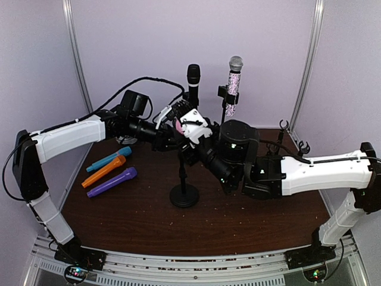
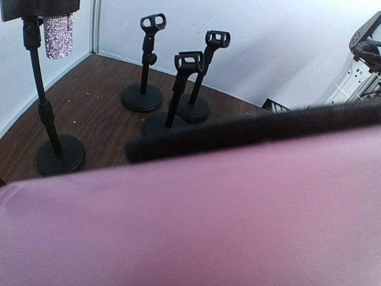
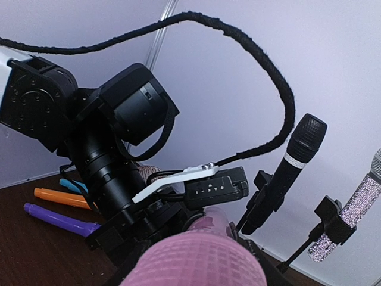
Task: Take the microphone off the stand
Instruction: Remove the microphone from the microphone stand.
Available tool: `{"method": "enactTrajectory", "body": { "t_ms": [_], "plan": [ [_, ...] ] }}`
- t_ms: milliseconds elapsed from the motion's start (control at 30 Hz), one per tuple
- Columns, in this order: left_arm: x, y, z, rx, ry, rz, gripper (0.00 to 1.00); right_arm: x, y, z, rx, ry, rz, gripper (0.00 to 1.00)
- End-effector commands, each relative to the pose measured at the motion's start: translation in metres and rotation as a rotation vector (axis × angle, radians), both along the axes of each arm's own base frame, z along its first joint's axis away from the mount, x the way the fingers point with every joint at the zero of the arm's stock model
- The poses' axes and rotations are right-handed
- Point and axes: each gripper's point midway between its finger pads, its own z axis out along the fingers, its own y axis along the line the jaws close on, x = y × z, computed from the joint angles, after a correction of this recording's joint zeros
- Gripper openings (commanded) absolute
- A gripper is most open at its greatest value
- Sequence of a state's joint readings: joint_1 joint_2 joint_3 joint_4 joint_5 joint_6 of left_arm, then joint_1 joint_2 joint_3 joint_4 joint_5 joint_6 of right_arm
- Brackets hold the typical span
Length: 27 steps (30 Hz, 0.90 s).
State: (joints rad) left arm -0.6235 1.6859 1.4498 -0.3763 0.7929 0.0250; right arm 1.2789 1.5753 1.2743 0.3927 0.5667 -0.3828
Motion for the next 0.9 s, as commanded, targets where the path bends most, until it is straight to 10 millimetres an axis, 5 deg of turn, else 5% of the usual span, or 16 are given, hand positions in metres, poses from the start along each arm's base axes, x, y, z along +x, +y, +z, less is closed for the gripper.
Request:
{"method": "enactTrajectory", "body": {
  "t_ms": [0, 867],
  "plan": [
    [0.029, 0.007, 0.008, -0.010, -0.018, 0.082, 0.00, -0.025, -0.008, 0.041, 0.095, -0.065, 0.043, 0.03],
    [0.059, 0.011, -0.015, 0.084, -0.042, 0.191, 0.00, -0.077, -0.032, 0.070, 0.125, -0.112, 0.071, 0.01]
  ]
}}
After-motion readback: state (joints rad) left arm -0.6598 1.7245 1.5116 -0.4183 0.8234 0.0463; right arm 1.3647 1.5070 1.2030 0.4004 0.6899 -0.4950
